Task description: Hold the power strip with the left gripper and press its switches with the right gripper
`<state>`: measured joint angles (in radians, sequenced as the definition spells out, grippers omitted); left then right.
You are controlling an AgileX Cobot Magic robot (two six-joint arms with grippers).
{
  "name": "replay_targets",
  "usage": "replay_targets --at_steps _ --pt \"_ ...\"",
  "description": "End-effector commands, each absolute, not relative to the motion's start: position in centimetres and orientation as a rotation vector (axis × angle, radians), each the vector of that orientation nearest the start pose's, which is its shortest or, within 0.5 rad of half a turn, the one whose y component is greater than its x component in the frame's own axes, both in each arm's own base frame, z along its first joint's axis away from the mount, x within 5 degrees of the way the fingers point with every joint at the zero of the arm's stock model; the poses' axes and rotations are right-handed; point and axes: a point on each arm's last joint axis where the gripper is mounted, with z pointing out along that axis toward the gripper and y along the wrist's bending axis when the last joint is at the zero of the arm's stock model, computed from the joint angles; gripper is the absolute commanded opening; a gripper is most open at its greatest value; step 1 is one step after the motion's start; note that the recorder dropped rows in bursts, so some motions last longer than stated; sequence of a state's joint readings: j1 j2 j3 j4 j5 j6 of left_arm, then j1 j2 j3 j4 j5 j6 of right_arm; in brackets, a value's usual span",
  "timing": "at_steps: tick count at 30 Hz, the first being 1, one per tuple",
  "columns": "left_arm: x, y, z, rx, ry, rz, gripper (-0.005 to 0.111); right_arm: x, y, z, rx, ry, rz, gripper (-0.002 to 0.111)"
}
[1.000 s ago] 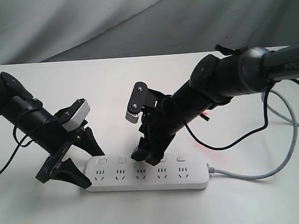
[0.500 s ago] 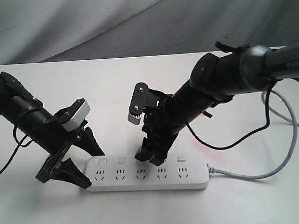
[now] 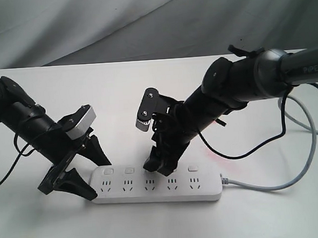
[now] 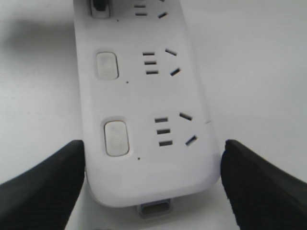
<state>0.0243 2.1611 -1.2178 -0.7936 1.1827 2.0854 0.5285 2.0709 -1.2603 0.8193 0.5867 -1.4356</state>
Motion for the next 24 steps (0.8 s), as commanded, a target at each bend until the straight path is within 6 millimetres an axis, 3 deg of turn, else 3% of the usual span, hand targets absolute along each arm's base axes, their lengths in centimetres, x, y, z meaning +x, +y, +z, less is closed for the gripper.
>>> replay_targets --at_steps 1,4,7,19,24 --pt "35.2 -4.9 8.8 1.895 1.889 -0.864 0.061 33.8 22.4 16.6 -1.558 1.992 0.464 0.068" --pt "35.2 -4.9 8.8 1.895 1.889 -0.864 0.061 34.2 20.7 18.3 -1.528 1.987 0.473 0.068" --pt "35.2 -4.9 8.8 1.895 1.889 -0.864 0.061 34.3 19.4 18.5 -1.537 2.016 0.539 0.068" --pt "35.2 -4.9 8.8 1.895 1.889 -0.864 0.061 34.5 19.6 13.8 -1.602 2.114 0.62 0.068" --pt "35.2 -4.9 8.8 1.895 1.889 -0.864 0.061 34.4 19.6 13.4 -1.61 2.123 0.628 0.068"
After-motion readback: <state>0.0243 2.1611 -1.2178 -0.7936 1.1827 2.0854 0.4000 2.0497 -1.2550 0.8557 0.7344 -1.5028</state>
